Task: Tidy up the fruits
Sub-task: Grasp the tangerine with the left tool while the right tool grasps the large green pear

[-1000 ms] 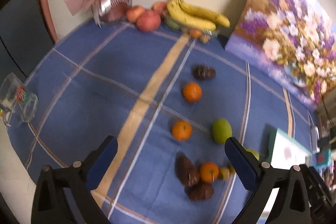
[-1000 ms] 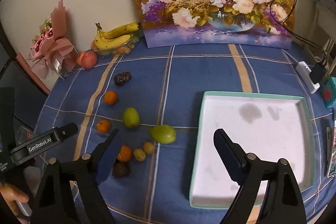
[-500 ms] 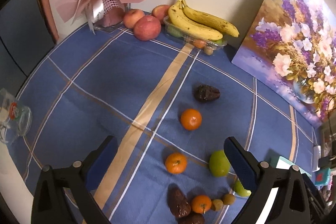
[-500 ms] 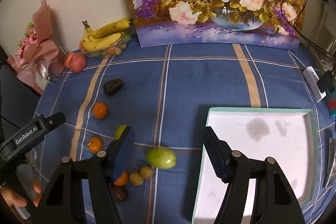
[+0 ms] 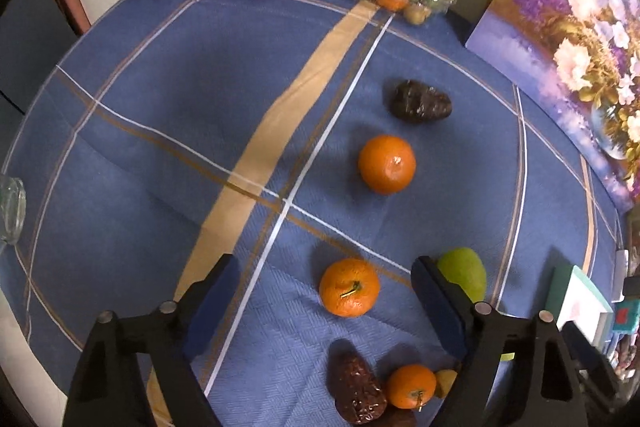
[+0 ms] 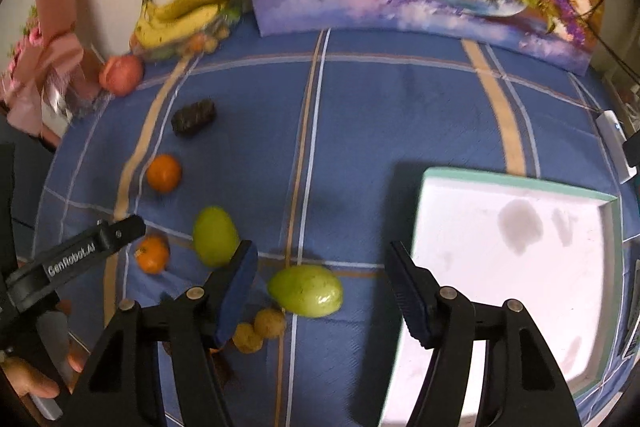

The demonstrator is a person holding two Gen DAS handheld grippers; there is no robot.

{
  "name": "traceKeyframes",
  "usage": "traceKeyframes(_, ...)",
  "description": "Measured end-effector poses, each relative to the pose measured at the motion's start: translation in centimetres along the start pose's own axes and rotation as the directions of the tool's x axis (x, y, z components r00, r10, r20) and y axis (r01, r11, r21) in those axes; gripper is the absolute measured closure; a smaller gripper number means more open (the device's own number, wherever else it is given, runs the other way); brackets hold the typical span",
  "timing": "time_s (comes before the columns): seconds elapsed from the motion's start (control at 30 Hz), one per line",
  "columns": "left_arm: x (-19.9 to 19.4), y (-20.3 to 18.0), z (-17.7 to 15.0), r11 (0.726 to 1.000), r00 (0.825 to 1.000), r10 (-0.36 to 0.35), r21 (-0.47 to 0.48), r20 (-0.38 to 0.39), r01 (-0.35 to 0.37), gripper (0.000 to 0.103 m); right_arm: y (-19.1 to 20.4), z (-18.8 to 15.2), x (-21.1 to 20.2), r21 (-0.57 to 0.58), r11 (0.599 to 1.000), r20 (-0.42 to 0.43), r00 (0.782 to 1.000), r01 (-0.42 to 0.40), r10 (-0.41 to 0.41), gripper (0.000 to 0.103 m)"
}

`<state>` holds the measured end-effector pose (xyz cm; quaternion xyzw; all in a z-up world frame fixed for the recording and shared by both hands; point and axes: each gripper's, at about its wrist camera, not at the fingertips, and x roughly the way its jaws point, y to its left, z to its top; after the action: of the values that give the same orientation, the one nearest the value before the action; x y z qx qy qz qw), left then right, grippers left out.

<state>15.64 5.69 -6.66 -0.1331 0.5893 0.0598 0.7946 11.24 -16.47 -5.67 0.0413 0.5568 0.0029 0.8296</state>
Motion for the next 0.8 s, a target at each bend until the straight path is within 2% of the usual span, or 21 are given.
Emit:
traceKeyframes(0.23,2.3,-0.1,-0.7,1.0,0.998,0.006,-0.01,-0.06,-0.006,0.021,0.3,-1.6,4.0,0.001,1.0,-0.114,0.994,0.007,-0.007,0.036)
traceKeyframes(0.4,3.0,-0.2,-0.9,1.0,0.997,0.014,-0.016,-0.076,-0.015,0.031,0.6,-2.2,4.9,0.013,1.0,-0.141,0.99,-0.021,0.023,0.036)
traceKeyframes(0.47,2.8,-0.2,-0.8,1.0,0.997,-0.005,-0.022,-0.071,0.003,0.041,0.8,-2.3,5.0,0.008,1.0,-0.143,0.99,-0.015,0.016,0.037)
traceKeyframes(0.5,2.9,-0.3,-0.7,1.0,0.997,-0.018,-0.024,-0.069,0.017,0.045,0.8,-2.4,5.0,0.007,1.0,-0.145,0.989,-0.015,0.016,0.042)
traceKeyframes(0.53,2.8,-0.4,-0.8,0.999,0.997,-0.029,-0.025,-0.068,0.028,0.054,0.7,-2.3,5.0,0.009,1.0,-0.146,0.989,-0.018,0.019,0.047)
traceKeyframes(0.57,2.7,-0.5,-0.8,0.999,0.997,-0.046,-0.025,-0.067,0.045,0.065,0.7,-2.3,5.0,0.011,1.0,-0.149,0.989,-0.021,0.023,0.047)
traceKeyframes(0.8,1.7,-1.0,-0.8,0.999,0.998,-0.051,-0.017,-0.039,0.05,0.066,0.2,-2.1,3.7,0.032,0.998,-0.115,0.992,-0.053,0.056,0.047)
